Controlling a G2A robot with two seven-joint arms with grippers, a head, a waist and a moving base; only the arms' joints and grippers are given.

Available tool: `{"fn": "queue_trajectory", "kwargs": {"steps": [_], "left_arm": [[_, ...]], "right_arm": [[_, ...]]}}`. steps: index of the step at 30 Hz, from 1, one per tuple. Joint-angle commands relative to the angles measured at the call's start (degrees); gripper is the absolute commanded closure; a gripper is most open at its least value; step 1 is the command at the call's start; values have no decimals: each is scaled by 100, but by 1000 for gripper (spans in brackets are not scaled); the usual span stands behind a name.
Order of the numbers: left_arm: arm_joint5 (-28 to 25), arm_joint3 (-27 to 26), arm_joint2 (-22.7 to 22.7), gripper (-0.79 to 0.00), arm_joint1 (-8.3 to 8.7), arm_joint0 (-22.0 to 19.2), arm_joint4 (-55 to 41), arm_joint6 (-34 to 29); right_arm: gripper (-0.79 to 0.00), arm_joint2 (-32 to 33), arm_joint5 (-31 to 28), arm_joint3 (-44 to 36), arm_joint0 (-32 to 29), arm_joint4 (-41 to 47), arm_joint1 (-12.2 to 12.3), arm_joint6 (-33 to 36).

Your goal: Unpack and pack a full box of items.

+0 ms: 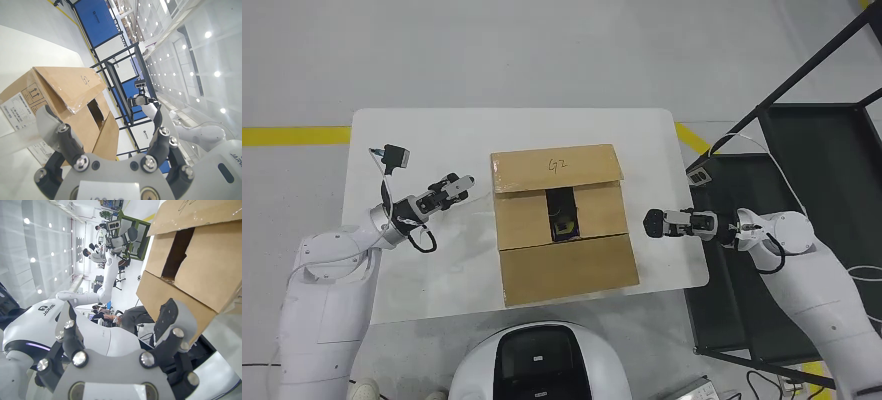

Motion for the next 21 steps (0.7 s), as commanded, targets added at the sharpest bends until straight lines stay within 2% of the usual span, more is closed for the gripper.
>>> {"fn": "queue_trajectory", "kwargs": {"steps": [1,7,9,14,21], "left_arm": [[0,0,0,-785,0,0,-1,0],[8,-20,4,-785,0,10,9,19],[49,-206,53,-785,10,91,108,15],[102,-609,271,-785,52,307,209,-412],[-4,-622,702,-785,56,334,6,-666]], "right_arm": [[-785,0,0,0,0,0,0,0],[-785,0,0,0,0,0,0,0],[-785,0,0,0,0,0,0,0],[-785,0,0,0,0,0,0,0],[-785,0,0,0,0,0,0,0]]}}
